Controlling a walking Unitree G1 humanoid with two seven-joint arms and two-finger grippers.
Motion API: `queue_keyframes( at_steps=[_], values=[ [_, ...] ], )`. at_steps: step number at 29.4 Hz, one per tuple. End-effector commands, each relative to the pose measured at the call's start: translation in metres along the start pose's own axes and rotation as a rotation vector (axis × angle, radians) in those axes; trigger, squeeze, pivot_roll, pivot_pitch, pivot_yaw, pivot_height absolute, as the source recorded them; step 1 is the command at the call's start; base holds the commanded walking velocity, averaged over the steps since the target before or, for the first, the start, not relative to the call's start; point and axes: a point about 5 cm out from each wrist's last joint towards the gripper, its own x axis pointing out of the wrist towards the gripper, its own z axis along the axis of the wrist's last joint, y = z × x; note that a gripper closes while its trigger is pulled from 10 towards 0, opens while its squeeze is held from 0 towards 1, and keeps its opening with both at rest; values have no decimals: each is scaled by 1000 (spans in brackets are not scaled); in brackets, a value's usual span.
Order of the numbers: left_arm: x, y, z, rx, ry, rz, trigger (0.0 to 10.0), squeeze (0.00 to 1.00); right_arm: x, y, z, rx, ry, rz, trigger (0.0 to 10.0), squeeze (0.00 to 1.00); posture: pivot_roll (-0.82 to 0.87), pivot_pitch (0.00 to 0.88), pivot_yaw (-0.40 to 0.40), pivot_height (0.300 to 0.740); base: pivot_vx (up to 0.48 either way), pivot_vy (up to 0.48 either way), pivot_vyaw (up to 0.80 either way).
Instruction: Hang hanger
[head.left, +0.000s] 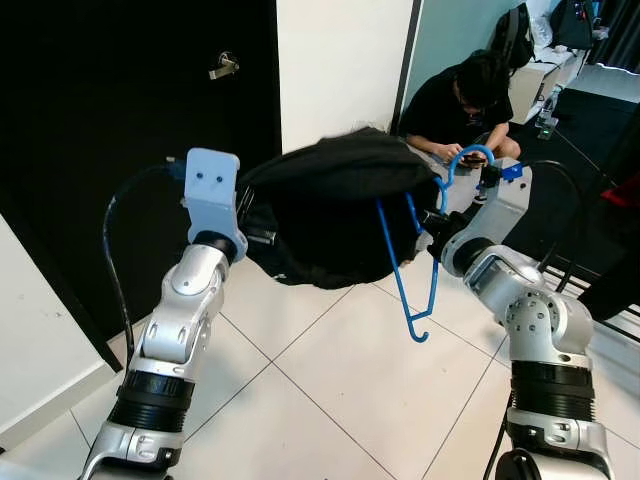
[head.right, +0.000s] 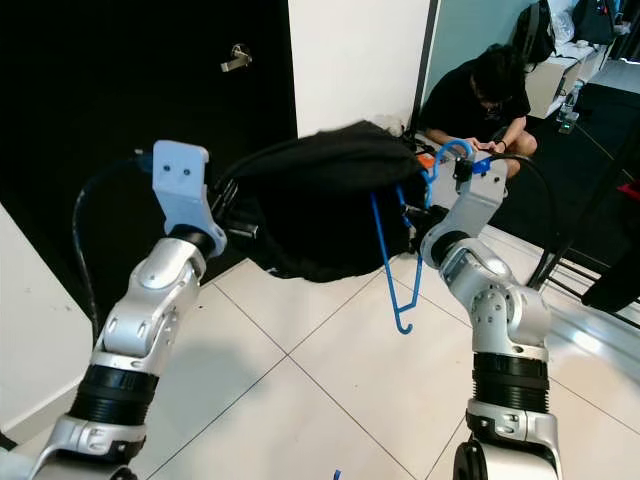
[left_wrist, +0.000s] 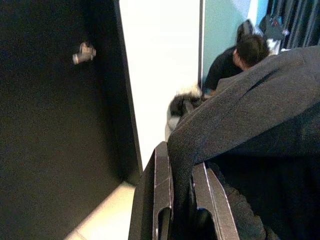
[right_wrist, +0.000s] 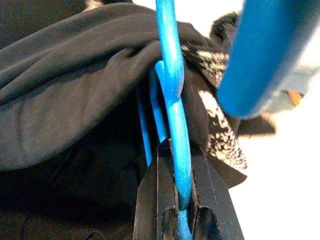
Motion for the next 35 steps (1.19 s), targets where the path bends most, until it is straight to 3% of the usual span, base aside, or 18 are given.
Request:
queue_keyframes(
  at_steps=[1,9,12,13,14,15,16,18,19,24,27,33,35],
  values=[
    [-4,17,-10,-40,52,109,0,0,-3,-18,10,24,-67,-119,10000,0,-2,0,-23,740,0,0,0],
    [-16,7,-37,-153,196,95,0,0,-2,-14,5,34,-57,-128,10000,0,-1,0,-13,740,0,0,0],
    [-36,-36,-53,-313,303,-213,0,0,0,-9,5,-17,-51,-122,10000,0,5,0,-11,740,0,0,0],
    [-47,-53,-58,-349,343,-353,2353,0,1,-7,4,-32,-50,-115,10000,0,8,0,-12,740,0,0,0],
    [-65,-72,-62,-277,388,-566,7804,0,2,-3,5,-47,-54,-95,10000,0,7,0,-12,740,0,0,0],
    [-65,-72,-62,-277,388,-566,7804,0,2,-3,5,-47,-54,-95,10000,0,7,0,-12,740,0,0,0],
    [-94,-91,-72,-188,462,-813,10000,604,3,4,6,-65,-64,-61,10000,0,11,0,-13,740,0,0,0],
    [-102,-94,-75,-172,480,-866,10000,604,3,6,6,-71,-68,-49,10000,0,11,0,-13,740,0,0,0],
    [-106,-96,-76,-207,495,-877,10000,1000,3,10,8,-83,-76,-24,10000,0,11,0,-13,740,0,0,0],
    [-113,-103,-59,-305,474,-999,10000,1000,3,27,12,-140,-86,99,10000,0,9,0,-14,740,0,0,0],
    [-112,-102,-54,-312,454,-1024,10000,1000,2,30,12,-159,-83,126,10000,0,10,0,-15,740,0,0,0],
    [-90,-72,-16,-382,281,-1066,10000,1000,-9,40,9,-267,-40,351,10000,0,12,0,-11,740,0,0,0],
    [-90,-72,-16,-382,281,-1066,10000,1000,-9,40,9,-267,-40,351,10000,0,12,0,-11,740,0,0,0]
  ],
)
